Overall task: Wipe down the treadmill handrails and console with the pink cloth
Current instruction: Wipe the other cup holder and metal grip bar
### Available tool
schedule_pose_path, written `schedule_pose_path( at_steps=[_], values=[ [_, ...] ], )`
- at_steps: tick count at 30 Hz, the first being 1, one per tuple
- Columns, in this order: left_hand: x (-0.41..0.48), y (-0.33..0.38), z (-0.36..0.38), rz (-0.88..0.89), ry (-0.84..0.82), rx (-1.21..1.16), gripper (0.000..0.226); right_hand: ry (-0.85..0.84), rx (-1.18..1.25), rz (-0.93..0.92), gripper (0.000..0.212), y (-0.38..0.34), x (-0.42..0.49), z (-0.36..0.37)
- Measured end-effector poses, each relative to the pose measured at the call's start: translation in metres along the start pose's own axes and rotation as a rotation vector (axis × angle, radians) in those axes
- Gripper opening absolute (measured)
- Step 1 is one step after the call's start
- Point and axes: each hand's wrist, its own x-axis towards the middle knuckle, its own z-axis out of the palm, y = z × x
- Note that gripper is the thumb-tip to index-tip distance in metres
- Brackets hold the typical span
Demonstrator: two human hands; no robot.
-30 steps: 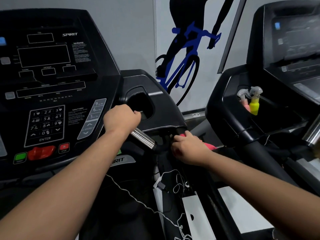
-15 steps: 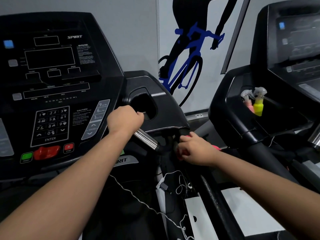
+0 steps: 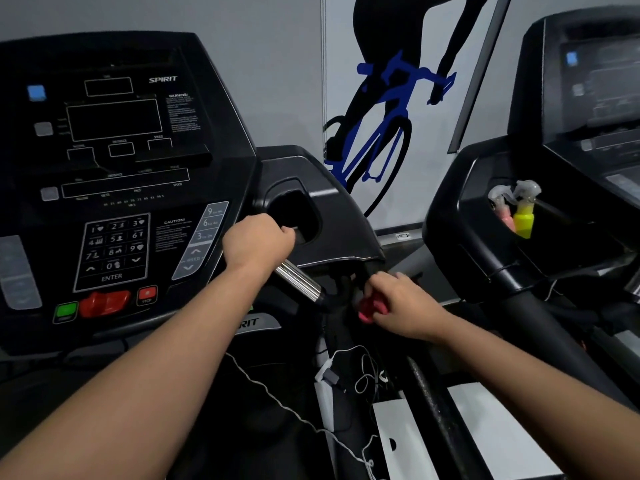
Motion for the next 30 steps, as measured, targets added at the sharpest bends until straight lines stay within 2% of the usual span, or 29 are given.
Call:
schedule_pose_path(
  at_steps=[3,8,11,14,15,17,20,23,26,28,30],
  values=[
    [0.0,0.002,0.0,-0.01,-0.003,0.005,0.037,0.068,0.279,0.133,0.027,0.015,0.001,-0.009],
    [0.001,0.002,0.001,-0.024,-0.004,0.007,0.039,0.142,0.502,0.445,0.018,0.026,0.036,-0.007],
    [0.002,0.002,0.002,-0.03,-0.006,0.011,0.04,0.176,0.322,0.342,0.018,0.017,0.032,0.003],
    [0.001,0.002,0.002,-0.031,-0.013,0.018,0.041,0.098,0.054,0.12,0.018,0.004,0.012,0.01],
    [0.001,0.001,0.002,-0.026,-0.015,0.02,0.041,0.071,0.029,0.077,0.015,0.003,0.007,0.01],
    [0.0,0.002,0.002,-0.015,-0.018,0.026,0.042,0.069,0.139,0.089,0.012,0.007,0.005,0.004],
    [0.001,0.002,0.003,-0.024,-0.019,0.03,0.04,0.118,0.272,0.244,0.013,0.008,0.025,-0.004],
    [0.003,0.002,0.003,-0.03,-0.018,0.013,0.039,0.081,-0.044,0.31,0.027,-0.009,0.047,0.0],
    [0.001,0.002,0.003,-0.017,-0.014,0.014,0.043,0.071,-0.364,0.224,0.033,-0.029,0.043,0.009],
    [0.0,0.001,0.003,-0.009,-0.006,0.017,0.044,0.063,-0.427,0.133,0.031,-0.03,0.031,0.016],
    [-0.001,0.0,0.002,-0.004,-0.006,0.016,0.045,0.052,-0.35,0.107,0.028,-0.022,0.019,0.016]
  ],
)
